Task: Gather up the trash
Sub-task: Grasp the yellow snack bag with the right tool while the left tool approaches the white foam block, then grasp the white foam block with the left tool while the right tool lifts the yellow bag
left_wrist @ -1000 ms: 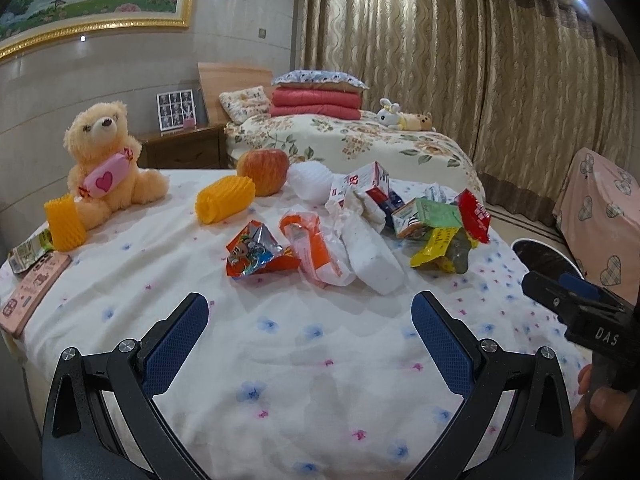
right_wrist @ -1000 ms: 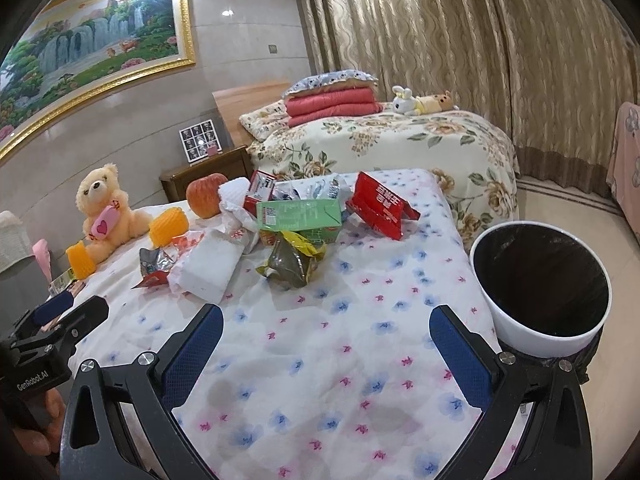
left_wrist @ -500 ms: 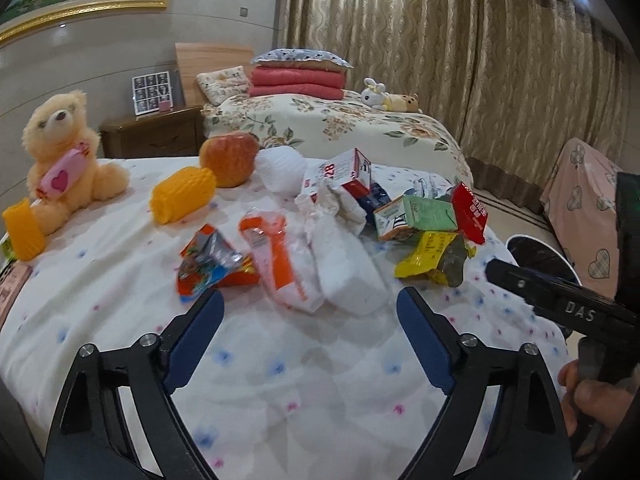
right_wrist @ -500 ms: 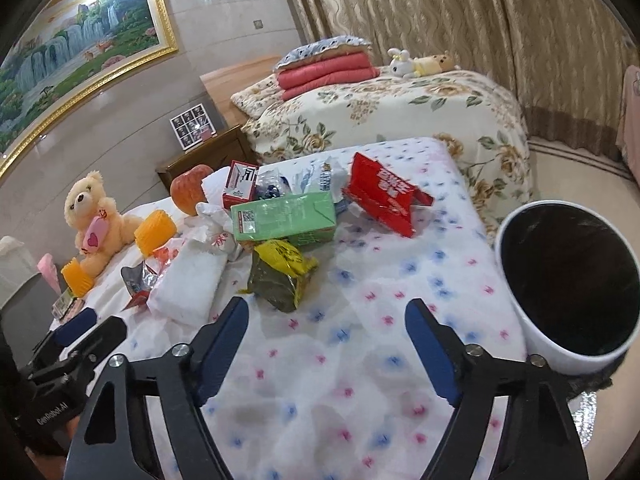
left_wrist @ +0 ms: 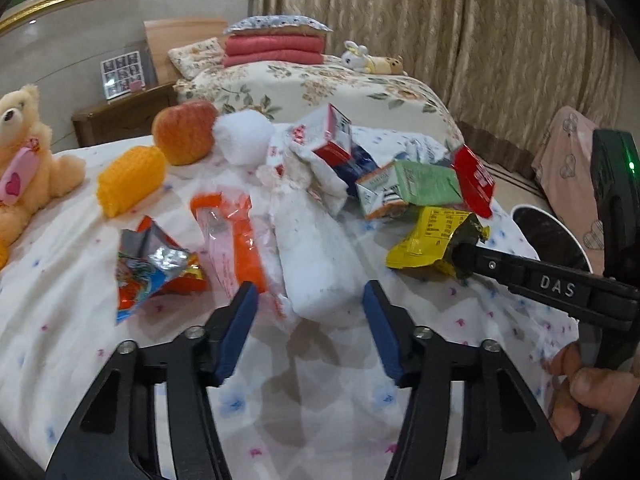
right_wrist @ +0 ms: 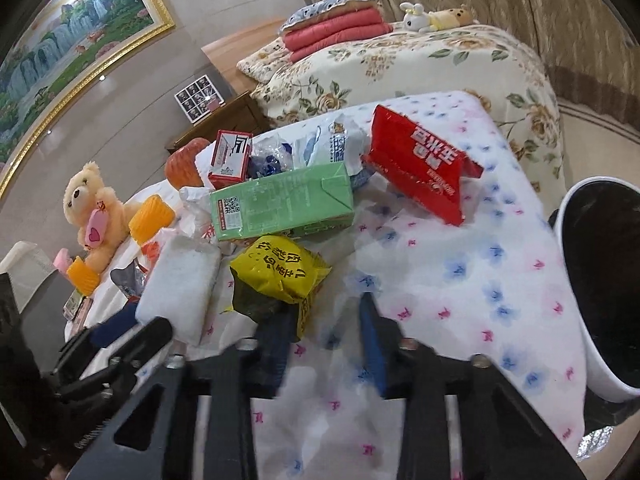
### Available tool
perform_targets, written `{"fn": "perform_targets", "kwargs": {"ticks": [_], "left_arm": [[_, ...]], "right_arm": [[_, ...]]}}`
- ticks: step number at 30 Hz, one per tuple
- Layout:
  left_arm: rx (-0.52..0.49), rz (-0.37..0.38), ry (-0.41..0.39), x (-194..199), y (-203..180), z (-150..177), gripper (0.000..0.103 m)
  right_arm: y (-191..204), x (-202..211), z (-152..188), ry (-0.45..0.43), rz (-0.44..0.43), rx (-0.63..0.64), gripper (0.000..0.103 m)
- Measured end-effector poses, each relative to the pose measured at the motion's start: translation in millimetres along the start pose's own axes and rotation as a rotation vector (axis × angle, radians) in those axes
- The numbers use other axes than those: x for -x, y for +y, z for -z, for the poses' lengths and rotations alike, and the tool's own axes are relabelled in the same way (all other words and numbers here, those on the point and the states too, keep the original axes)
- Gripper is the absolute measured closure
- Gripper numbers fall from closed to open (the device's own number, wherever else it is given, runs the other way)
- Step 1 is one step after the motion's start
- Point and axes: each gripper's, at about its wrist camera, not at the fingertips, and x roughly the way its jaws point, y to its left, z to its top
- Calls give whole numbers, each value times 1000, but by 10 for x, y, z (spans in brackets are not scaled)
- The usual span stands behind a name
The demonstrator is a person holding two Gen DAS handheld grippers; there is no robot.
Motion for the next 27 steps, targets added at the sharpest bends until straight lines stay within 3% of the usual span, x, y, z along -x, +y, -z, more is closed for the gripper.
{"fn": "perform_targets", "kwargs": {"ticks": [2, 7, 15, 23, 25, 27], "left_arm": [[-27, 14, -1, -1, -43, 3, 69], [-53, 31, -7, 62, -121, 32, 73], [-69, 86, -13, 215, -234, 84, 72], [-83, 61, -20, 266, -286, 134, 65], [-84, 56, -19, 258, -298, 129, 60], [-77, 54, -23, 245, -295, 114, 59]], "right_arm": [[-5, 17, 11, -5, -8, -3, 96], [-26, 131, 37, -29, -16, -5, 100], [-197, 341, 121, -59, -2, -47, 100], [-280, 404, 189, -62, -8, -72, 101], [-307, 377, 185, -48, -43, -95, 96], [-309, 367, 180, -47, -23, -95, 92]]}}
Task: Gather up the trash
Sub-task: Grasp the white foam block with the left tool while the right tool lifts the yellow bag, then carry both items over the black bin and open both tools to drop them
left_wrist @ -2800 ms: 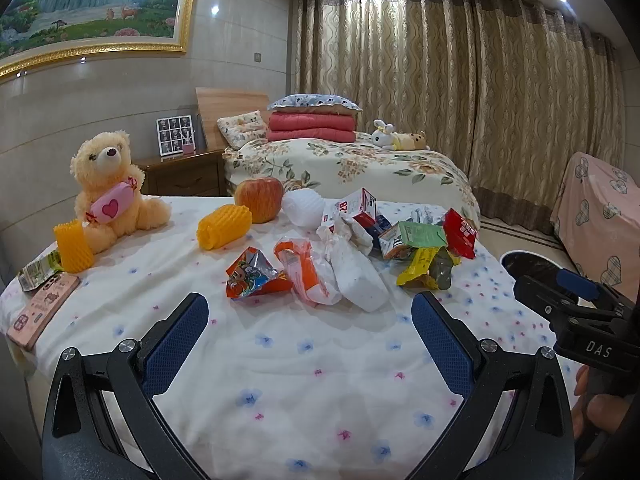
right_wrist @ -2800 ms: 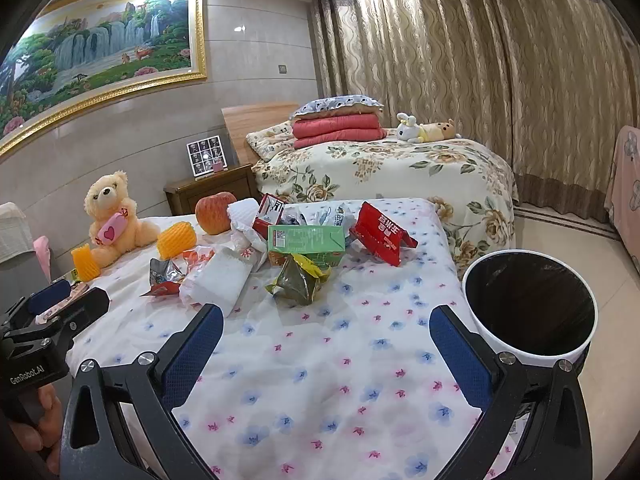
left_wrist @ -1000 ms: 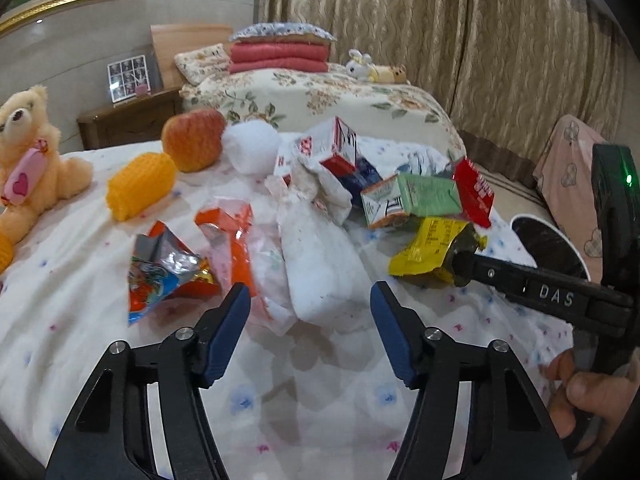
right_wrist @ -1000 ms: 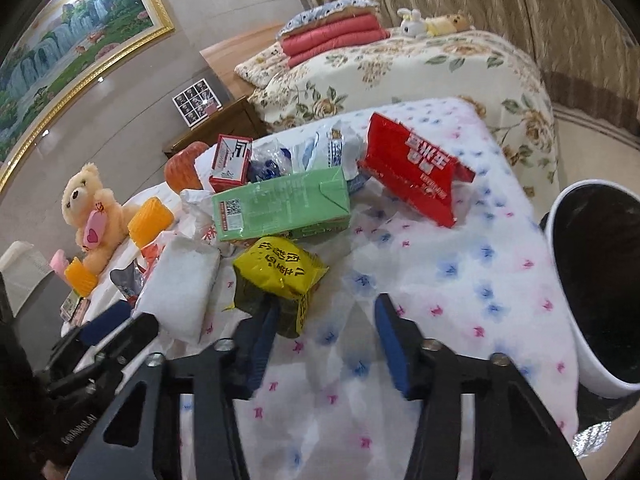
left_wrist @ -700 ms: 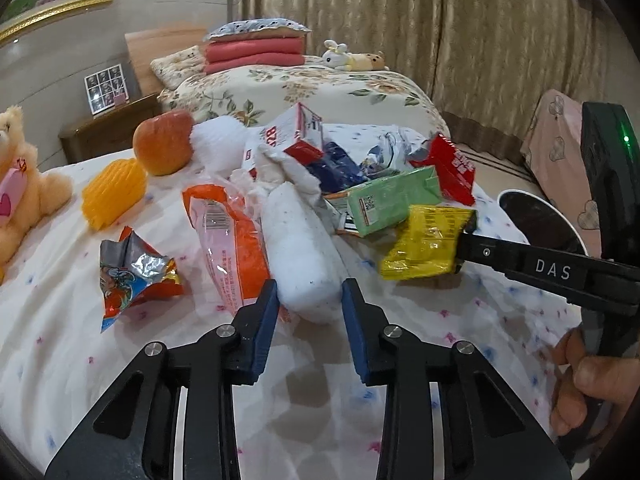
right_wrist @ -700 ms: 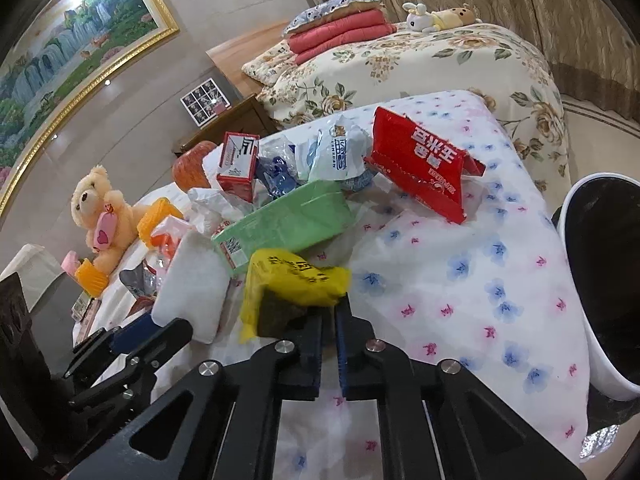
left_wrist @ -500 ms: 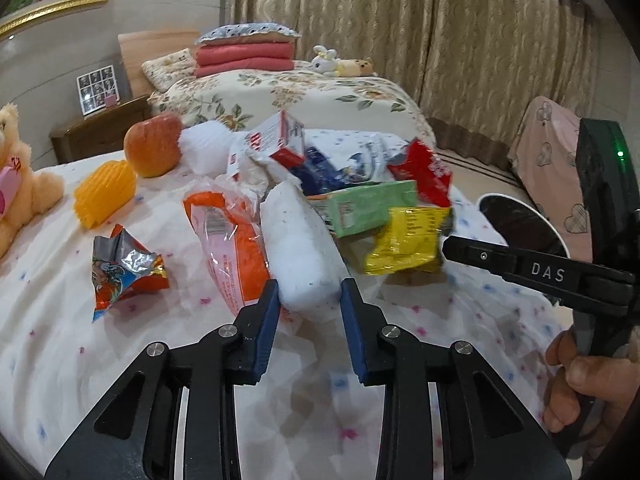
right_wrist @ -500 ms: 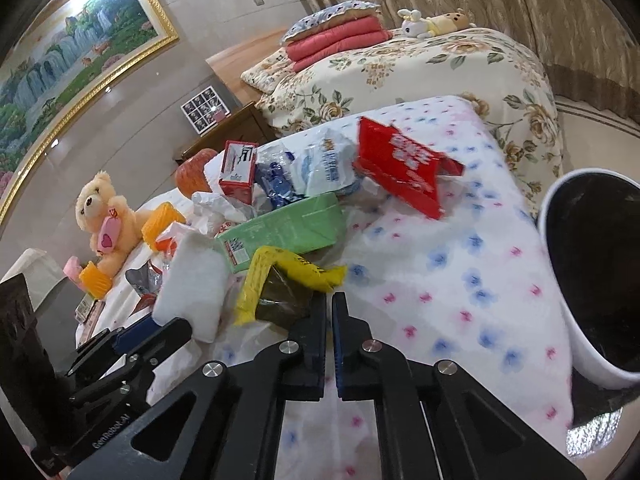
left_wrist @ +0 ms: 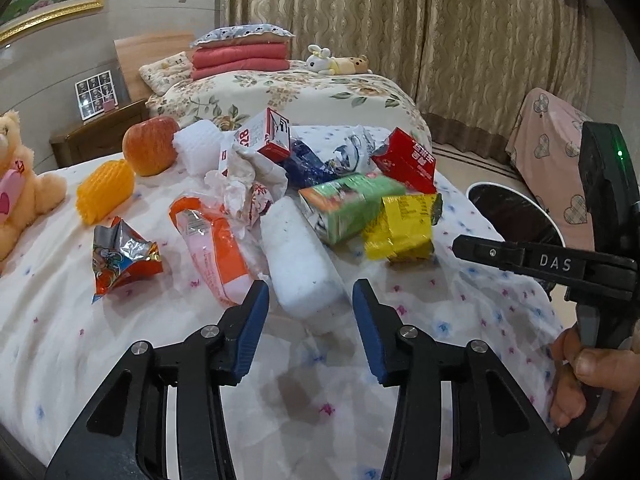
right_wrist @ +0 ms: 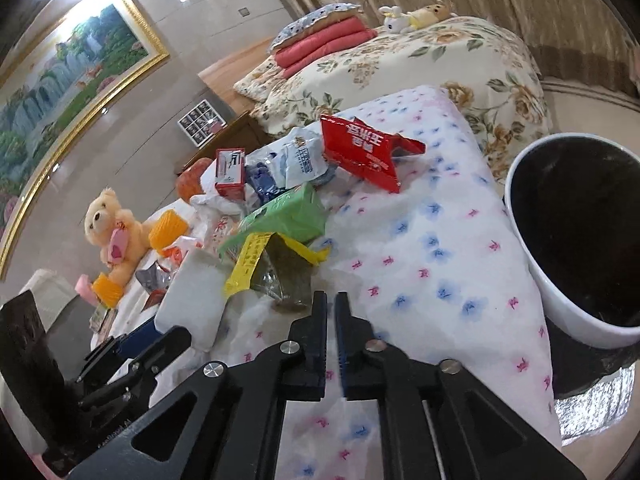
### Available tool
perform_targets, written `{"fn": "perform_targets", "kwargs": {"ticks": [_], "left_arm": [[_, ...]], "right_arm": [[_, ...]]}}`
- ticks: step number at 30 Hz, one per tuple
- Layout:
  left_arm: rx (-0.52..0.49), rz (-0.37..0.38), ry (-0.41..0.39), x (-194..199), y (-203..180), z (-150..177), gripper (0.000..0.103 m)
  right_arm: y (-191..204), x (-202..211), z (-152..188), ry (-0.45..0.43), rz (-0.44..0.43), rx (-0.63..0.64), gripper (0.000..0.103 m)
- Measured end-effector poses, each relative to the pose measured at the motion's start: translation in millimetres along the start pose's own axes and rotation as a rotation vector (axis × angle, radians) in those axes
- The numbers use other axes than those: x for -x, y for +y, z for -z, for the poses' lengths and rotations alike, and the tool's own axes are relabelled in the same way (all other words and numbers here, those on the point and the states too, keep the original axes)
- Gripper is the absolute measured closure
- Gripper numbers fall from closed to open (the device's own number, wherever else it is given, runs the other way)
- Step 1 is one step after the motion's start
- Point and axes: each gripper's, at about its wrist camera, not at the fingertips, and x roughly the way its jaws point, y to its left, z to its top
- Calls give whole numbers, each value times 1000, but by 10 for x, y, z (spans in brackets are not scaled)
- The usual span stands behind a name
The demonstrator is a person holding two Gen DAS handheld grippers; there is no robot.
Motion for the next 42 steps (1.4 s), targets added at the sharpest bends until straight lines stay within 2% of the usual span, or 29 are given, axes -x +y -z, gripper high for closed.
{"fn": "perform_targets", "kwargs": {"ticks": [1, 3, 5, 10, 20, 23, 25, 26, 28, 30, 34, 42], "left_arm": [[5, -1, 0, -13, 4, -9, 59], [19, 4, 2, -42, 24, -27, 60], [27, 26, -1, -48, 32, -37, 74], [7, 60, -33, 64, 29, -37, 74], [24, 77, -14, 165, 136, 108, 74], [30, 87, -16, 178, 149, 120, 74], [33, 91, -11, 166, 144, 125, 74], [35, 93, -8, 162, 139, 129, 75], [31, 95, -10, 179, 118, 126, 75], [23, 97, -18, 209, 93, 120, 75], [3, 109, -34, 263, 15, 97, 76], [-40, 169, -34, 245, -276, 61, 76]], "right_arm": [[-2, -21, -17, 9, -11, -2, 90], [0, -29, -24, 10, -13, -6, 71], [13, -14, -34, 1, -13, 2, 61], [43, 87, -49, -27, -52, -2, 60], [228, -178, -81, 22, -125, 10, 59], [275, -172, -89, 14, -99, 35, 59], [276, -245, -98, 42, -95, 41, 59], [272, -278, -89, 49, -93, 39, 60], [254, -368, -72, 82, -98, 27, 67], [247, -363, -55, 83, -98, 27, 100], [208, -176, -35, 29, -86, 26, 102], [-131, 257, 9, -53, -9, -17, 103]]}}
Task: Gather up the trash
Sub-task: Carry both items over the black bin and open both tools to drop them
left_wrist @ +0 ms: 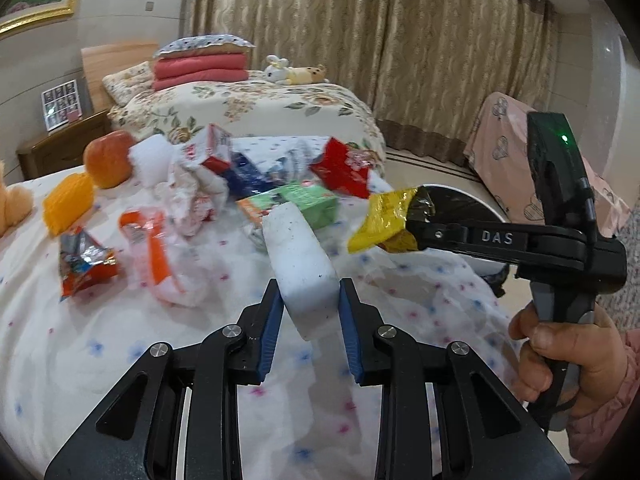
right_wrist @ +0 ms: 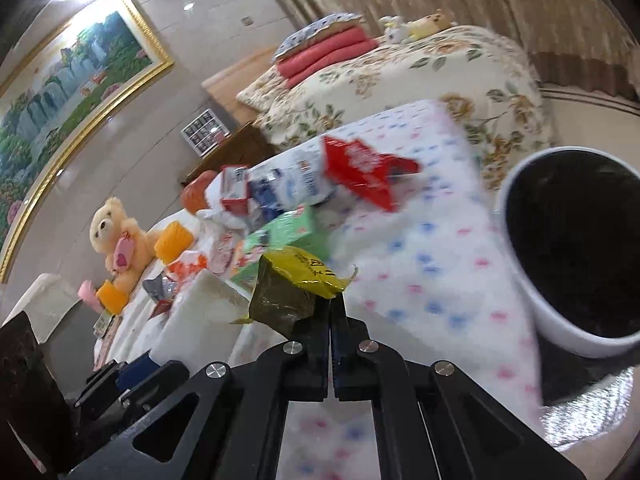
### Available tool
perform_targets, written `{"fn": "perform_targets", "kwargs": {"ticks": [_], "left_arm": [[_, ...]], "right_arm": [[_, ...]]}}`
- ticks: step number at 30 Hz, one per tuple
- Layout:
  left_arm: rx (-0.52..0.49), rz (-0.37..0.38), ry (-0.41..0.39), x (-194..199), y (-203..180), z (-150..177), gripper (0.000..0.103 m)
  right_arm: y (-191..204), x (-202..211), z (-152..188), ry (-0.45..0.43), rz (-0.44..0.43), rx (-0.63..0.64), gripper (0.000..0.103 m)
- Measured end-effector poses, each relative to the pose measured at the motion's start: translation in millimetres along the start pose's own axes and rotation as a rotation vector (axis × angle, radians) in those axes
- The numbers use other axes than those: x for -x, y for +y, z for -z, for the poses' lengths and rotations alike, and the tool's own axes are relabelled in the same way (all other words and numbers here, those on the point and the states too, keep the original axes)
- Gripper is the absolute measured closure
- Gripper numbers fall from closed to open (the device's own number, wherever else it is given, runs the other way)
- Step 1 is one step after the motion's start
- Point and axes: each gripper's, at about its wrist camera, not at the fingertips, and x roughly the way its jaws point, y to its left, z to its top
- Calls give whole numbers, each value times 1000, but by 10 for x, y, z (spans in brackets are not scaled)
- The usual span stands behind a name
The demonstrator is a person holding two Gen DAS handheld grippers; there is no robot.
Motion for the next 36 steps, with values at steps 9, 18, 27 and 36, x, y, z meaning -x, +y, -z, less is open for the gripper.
{"fn": "perform_targets", "kwargs": {"ticks": [9, 18, 27, 36], "left_arm": [[-38, 47, 1, -132, -284, -120, 76], [-96, 105, 13, -328, -624, -211, 76], [-142, 148, 24, -541, -942, -351, 76], [-179, 184, 26, -736, -1222, -499, 76]], "right_arm": [[-319, 297, -29, -56, 65, -49, 103], [-730, 525, -47, -93, 127, -107, 103], [-1048, 638, -87, -111, 177, -154, 103], [-1335, 691, -130, -112, 215, -196, 103]]}}
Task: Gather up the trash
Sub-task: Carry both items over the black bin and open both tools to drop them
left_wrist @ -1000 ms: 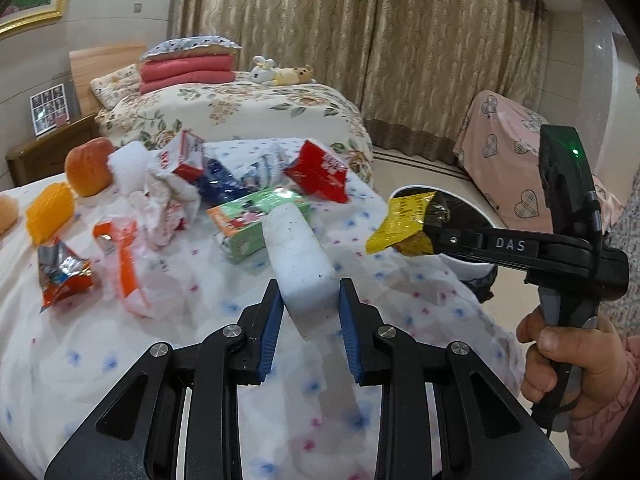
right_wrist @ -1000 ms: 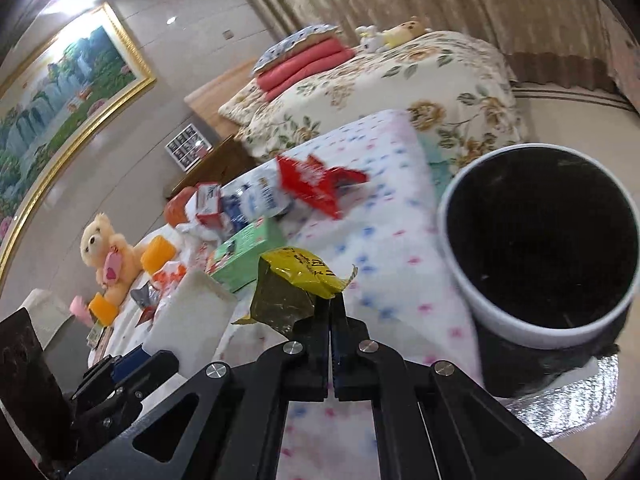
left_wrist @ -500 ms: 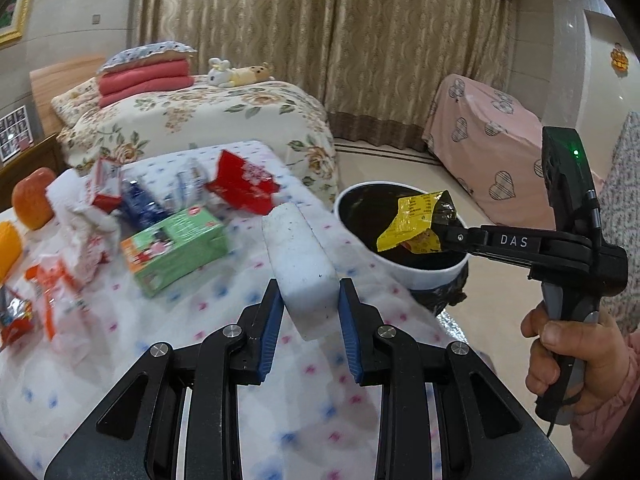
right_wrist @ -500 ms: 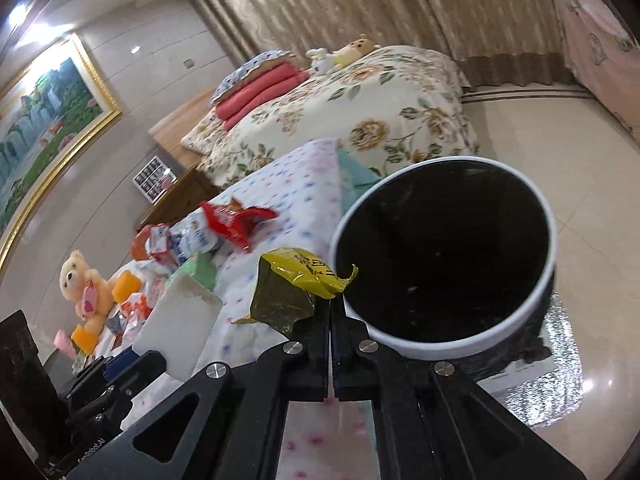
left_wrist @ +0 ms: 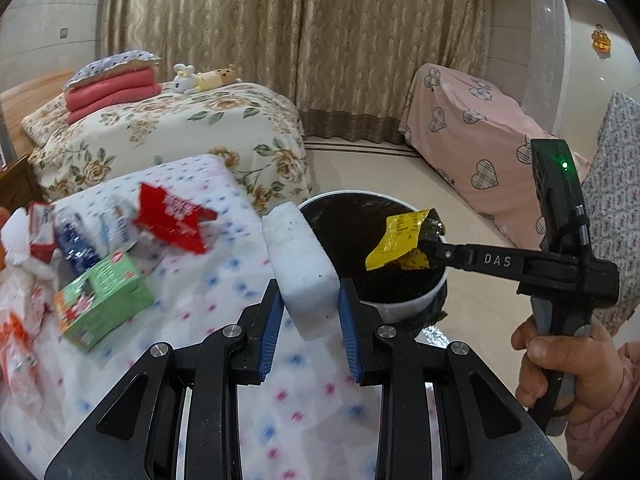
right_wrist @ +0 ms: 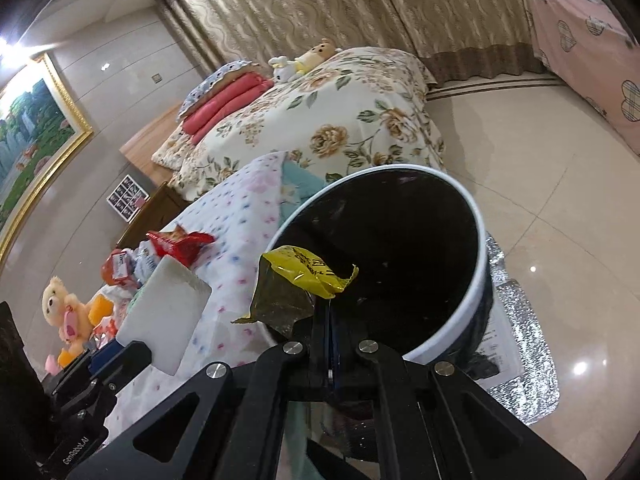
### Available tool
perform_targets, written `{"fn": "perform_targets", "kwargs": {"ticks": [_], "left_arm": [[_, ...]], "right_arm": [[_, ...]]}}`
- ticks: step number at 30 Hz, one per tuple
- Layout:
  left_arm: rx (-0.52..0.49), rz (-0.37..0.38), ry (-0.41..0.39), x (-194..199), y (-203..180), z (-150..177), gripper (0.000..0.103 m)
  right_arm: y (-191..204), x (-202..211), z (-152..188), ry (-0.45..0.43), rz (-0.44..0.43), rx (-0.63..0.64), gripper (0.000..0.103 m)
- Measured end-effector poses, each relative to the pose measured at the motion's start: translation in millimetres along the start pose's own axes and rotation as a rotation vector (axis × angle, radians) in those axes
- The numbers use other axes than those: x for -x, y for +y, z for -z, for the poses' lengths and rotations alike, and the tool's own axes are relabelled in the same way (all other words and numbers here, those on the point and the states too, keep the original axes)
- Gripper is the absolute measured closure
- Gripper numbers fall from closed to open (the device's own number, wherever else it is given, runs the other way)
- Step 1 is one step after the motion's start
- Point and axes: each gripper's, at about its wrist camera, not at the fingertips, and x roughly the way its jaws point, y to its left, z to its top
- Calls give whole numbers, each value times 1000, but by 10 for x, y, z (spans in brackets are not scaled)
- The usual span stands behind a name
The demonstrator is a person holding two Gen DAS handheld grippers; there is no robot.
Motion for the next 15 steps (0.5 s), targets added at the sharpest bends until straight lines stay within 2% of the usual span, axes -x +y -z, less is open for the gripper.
{"fn": "perform_targets", "kwargs": {"ticks": [15], "left_arm": [[-30, 45, 37, -400, -188, -224, 76]], "right_arm": [[-241, -109, -156, 32, 50, -30, 103]]}}
